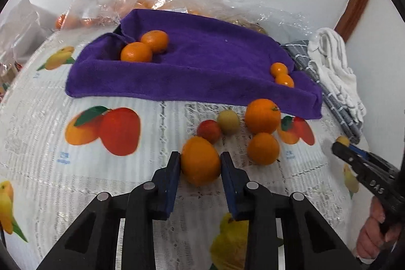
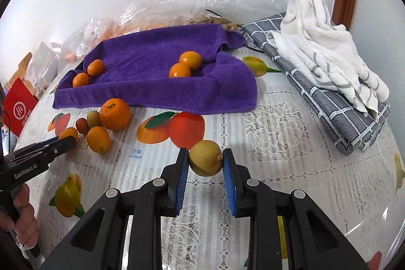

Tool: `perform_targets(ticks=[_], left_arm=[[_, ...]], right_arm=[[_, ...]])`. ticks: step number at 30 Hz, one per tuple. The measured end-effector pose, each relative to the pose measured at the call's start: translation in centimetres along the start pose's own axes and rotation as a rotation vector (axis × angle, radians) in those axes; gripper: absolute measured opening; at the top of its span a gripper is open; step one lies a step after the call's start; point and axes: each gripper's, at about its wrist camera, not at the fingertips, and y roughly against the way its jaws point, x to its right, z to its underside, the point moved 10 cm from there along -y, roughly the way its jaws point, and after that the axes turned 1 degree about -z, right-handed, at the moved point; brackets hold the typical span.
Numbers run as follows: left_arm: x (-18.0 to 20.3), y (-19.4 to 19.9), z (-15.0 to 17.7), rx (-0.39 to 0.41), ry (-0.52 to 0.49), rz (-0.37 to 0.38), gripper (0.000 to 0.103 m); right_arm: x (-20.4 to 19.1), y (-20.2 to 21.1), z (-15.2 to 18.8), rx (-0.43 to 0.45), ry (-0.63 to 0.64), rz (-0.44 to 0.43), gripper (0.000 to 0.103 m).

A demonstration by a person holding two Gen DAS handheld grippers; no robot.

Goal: Organize fruits
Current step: 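Lift the yellow-green fruit with the right tool while the left tool grasps an orange kumquat, then carry the yellow-green fruit over the purple towel while the left tool carries the kumquat there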

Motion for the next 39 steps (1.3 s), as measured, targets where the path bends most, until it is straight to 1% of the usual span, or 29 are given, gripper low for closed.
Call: perform_targets(ticks=[2, 6, 9, 11, 13, 18, 26, 31, 35, 39], left_arm=[[-0.2, 0.2, -0.1, -0.002, -0.014, -0.015, 0.030], [-1.0, 1.0, -0.8, 0.007, -0.003, -0.010, 0.030], [-1.6, 2.1, -1.9, 0.026, 0.012, -0.001, 0.030], [-1.9, 2.9, -2.8, 0.040, 0.010, -0.013, 0.030], [-2.1, 3.6, -3.8, 0.055, -0.001, -0.032, 0.030], [-2.1, 5.4, -6.7, 0.091, -0.013, -0.036, 0.030], [-0.8, 7.6, -11.9, 0.155, -0.058, -0.056, 0.030], [-0.3, 7.4, -14.5, 0.166, -0.058, -0.043, 0.030], [0.1, 6.7, -16.5, 0.184, -0.059, -0.050, 0.030], [0.3, 5.1, -18.0, 0.164, -0.054, -0.041, 0.030]], right_arm=[[-0.2, 0.3, -0.2, 0.004, 0.000, 0.001, 0.027], [-0.8, 0.8, -0.6, 0.014, -0.003, -0.009, 0.027], [-1.6, 1.0, -1.2, 0.023, -0.010, -0.023, 0.027], [-2.1, 1.1, -1.8, 0.031, -0.017, -0.035, 0.027], [-2.6, 1.3, -2.5, 0.040, -0.024, -0.049, 0.027], [-3.2, 2.1, -4.9, 0.077, -0.021, -0.052, 0.027], [-2.2, 2.8, -9.3, 0.114, -0.047, -0.053, 0.027], [-1.3, 2.5, -11.7, 0.131, -0.072, -0.048, 0.027], [-1.0, 2.0, -13.7, 0.145, -0.069, -0.044, 0.027], [-1.1, 1.2, -15.1, 0.141, -0.055, -0.035, 0.027]])
